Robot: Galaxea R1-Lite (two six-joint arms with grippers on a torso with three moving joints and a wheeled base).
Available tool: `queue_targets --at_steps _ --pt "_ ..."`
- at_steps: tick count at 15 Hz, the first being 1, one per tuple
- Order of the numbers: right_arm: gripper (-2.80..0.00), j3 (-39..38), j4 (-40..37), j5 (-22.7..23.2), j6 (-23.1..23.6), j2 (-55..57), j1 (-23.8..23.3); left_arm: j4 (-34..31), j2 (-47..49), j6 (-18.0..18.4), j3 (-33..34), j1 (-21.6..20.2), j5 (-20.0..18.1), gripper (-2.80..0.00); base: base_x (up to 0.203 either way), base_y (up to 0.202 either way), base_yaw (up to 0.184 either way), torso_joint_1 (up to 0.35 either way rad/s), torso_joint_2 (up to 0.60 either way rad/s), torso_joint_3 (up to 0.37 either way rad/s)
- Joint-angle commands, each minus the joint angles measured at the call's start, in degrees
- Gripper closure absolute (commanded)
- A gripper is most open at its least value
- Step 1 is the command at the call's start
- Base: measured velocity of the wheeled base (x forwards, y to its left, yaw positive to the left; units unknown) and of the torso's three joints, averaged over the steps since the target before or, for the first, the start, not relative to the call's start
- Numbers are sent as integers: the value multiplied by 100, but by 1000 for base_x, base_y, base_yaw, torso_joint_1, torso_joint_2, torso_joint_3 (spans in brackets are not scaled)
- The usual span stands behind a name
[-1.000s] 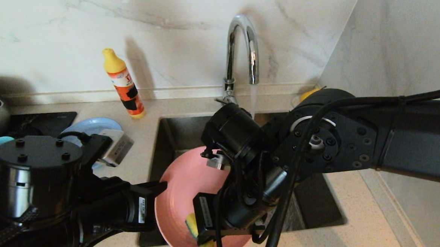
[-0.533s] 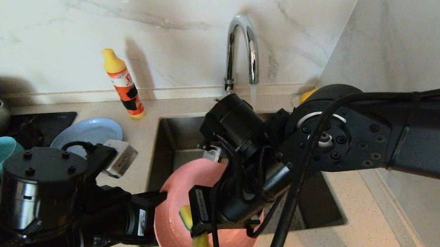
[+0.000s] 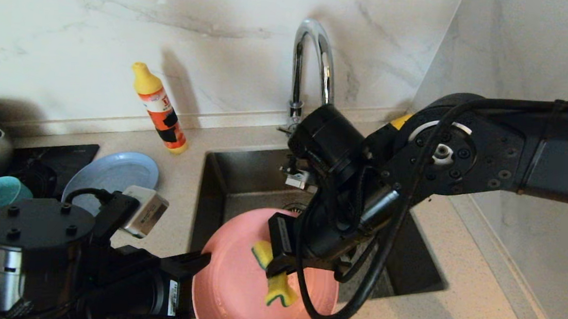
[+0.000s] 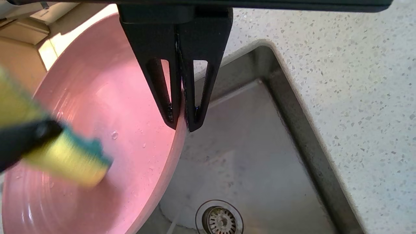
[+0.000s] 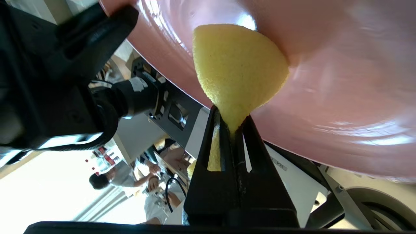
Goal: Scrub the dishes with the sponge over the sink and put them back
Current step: Wipe the plate
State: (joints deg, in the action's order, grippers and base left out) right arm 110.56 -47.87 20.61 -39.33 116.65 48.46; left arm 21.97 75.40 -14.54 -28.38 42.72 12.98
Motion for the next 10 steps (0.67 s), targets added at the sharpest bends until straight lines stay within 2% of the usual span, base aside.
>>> queue_targets --at_steps 1,6,10 --pt "0 1 -29 7 -22 -181 -93 11 -69 -13 34 0 9 0 0 0 0 0 0 0" --pt "0 1 -66 4 -22 -346 -241 9 -113 -16 43 0 12 0 0 0 0 0 0 0" --pt "0 -95 -486 12 19 -393 -389 27 -140 -65 43 -1 21 0 0 0 0 0 0 0"
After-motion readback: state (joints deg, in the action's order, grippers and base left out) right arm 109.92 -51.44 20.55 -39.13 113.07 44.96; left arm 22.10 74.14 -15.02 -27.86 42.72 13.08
